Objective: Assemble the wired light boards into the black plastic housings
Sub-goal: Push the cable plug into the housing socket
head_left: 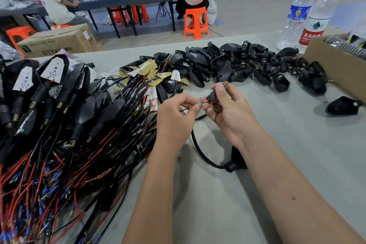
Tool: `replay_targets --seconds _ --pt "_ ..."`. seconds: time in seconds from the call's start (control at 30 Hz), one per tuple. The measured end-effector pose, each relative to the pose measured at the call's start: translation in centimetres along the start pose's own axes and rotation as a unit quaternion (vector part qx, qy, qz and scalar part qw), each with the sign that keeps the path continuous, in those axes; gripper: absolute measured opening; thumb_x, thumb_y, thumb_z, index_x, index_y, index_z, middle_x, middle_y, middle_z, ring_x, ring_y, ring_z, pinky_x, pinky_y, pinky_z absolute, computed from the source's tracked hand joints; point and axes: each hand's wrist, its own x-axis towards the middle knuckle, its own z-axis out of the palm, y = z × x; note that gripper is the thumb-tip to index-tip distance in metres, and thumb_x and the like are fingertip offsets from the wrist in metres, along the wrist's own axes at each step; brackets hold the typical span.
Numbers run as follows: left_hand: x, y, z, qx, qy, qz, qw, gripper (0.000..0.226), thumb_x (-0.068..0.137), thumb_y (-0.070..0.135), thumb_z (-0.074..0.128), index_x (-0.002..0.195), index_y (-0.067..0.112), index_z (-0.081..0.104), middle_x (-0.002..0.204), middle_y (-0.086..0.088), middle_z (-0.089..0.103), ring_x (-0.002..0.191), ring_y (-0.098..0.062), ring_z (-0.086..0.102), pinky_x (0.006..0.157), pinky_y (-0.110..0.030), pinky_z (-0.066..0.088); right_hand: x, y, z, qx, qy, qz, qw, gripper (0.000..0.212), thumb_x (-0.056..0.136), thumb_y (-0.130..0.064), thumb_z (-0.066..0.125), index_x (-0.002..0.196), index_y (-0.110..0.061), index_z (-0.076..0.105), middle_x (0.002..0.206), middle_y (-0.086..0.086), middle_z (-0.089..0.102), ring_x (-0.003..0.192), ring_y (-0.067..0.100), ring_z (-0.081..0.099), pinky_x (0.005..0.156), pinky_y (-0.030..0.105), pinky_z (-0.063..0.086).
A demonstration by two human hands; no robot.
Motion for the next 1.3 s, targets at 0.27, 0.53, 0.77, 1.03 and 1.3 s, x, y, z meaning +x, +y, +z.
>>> replay_targets --seconds 0.27,0.53,0.77,1.03,1.3 --pt "-0.1 0.3 0.5 0.051 0.032 -0.008 0.998 0.008 0.089 0.013 0.074 0.083 0.019 0.074 0.078 0.011 0.07 0.079 -0.008 0.064 0.078 -0.04 0.054 -0.1 -0.1 0.2 -0.019 -0.006 0.004 1.0 0.015 0.107 -0.023 0.056 0.104 -0.009 0.061 0.08 0.013 0.074 0.063 0.016 0.068 0.06 0.02 0.056" --pt "-0.2 0.2 0.5 0.028 0.006 -0.002 1.0 0.01 0.093 0.013 0.072 0.086 0.02 0.074 0.082 0.01 0.072 0.084 -0.01 0.068 0.076 -0.043 0.057 -0.2 -0.1 0.0 -0.027 0.003 0.0 1.0 0.015 0.102 -0.022 0.065 0.109 -0.009 0.067 0.077 0.001 0.066 0.066 0.017 0.065 0.062 0.021 0.056" --pt "-0.3 1.2 1.5 0.037 0.057 -0.043 0.997 0.008 0.095 0.024 0.07 0.088 0.021 0.073 0.085 0.008 0.072 0.082 -0.02 0.064 0.08 -0.047 0.053 -0.2 -0.3 -0.2 -0.054 0.017 0.003 0.998 0.01 0.096 -0.024 0.072 0.104 -0.018 0.075 0.086 0.002 0.074 0.066 0.012 0.068 0.053 0.018 0.049" --pt "-0.2 0.8 0.5 -0.001 0.011 0.017 1.0 0.012 0.094 0.009 0.071 0.097 0.016 0.08 0.102 0.0 0.071 0.096 -0.01 0.063 0.088 -0.025 0.048 -0.1 -0.2 -0.2 -0.031 0.036 -0.008 0.999 0.013 0.1 -0.021 0.067 0.107 -0.014 0.075 0.082 0.002 0.072 0.064 0.013 0.067 0.055 0.019 0.052" --pt "-0.1 0.5 0.6 -0.075 0.067 -0.017 0.995 0.008 0.087 0.007 0.078 0.085 0.014 0.075 0.073 0.004 0.071 0.066 -0.008 0.063 0.064 -0.021 0.049 -0.4 -0.3 -0.1 -0.039 0.03 -0.023 0.999 0.017 0.099 -0.024 0.067 0.113 -0.016 0.075 0.098 0.009 0.074 0.069 0.014 0.067 0.056 0.02 0.047"
